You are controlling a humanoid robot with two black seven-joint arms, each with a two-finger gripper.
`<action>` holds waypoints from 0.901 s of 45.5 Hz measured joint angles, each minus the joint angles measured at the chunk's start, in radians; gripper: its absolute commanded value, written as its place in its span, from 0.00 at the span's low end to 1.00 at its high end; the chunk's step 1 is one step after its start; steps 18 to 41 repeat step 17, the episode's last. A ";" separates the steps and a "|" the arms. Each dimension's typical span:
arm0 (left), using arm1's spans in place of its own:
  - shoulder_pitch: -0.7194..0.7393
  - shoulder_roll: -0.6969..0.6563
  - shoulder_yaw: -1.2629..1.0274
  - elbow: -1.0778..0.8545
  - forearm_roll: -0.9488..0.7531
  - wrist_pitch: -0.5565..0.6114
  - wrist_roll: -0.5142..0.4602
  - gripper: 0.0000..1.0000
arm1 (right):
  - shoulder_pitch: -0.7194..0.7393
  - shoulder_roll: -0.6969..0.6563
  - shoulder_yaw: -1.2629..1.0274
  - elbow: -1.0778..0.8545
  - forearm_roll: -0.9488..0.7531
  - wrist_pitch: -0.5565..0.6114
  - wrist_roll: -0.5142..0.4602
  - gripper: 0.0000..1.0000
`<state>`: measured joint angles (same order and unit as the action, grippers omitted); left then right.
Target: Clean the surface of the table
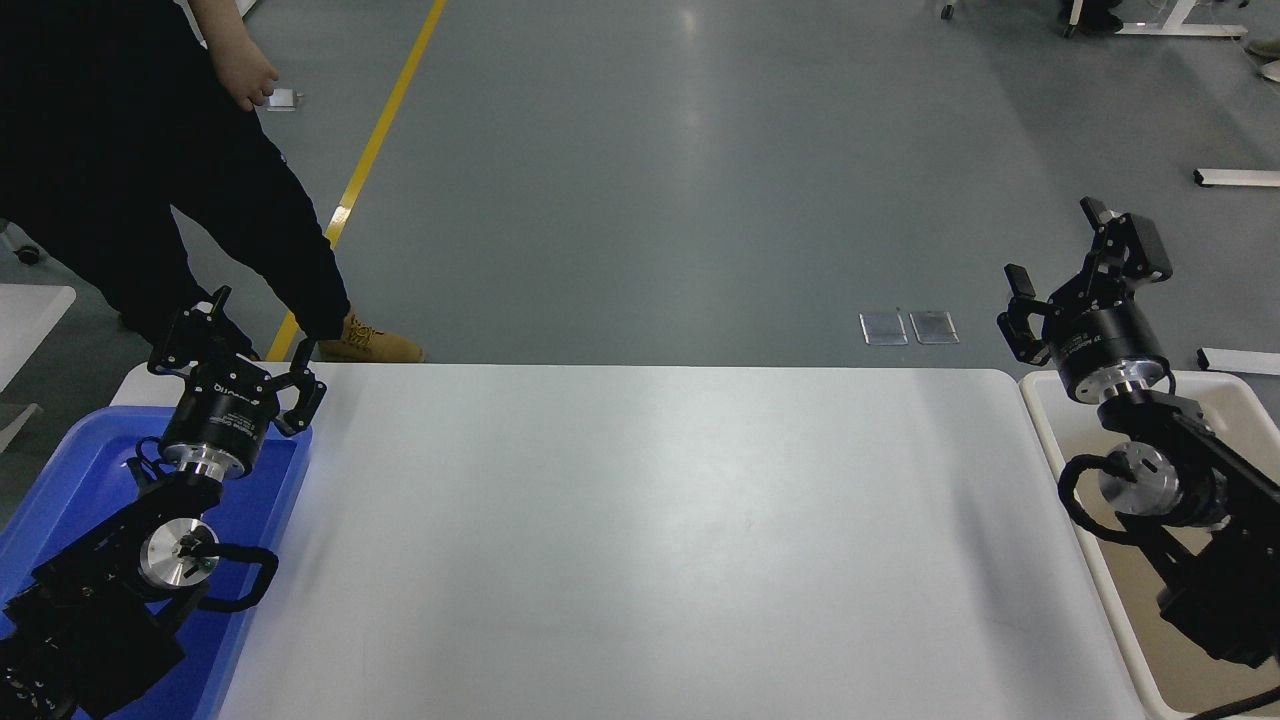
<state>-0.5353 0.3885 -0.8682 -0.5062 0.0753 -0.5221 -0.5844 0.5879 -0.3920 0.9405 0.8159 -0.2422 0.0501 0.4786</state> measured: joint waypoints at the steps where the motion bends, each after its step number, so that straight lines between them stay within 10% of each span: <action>1: 0.000 0.000 0.000 0.000 0.000 0.000 0.000 1.00 | -0.001 0.002 0.002 0.000 0.003 0.001 0.000 0.99; 41: 0.000 0.000 0.000 0.000 0.000 0.000 0.000 1.00 | -0.009 0.010 0.000 0.000 0.019 0.008 0.000 0.99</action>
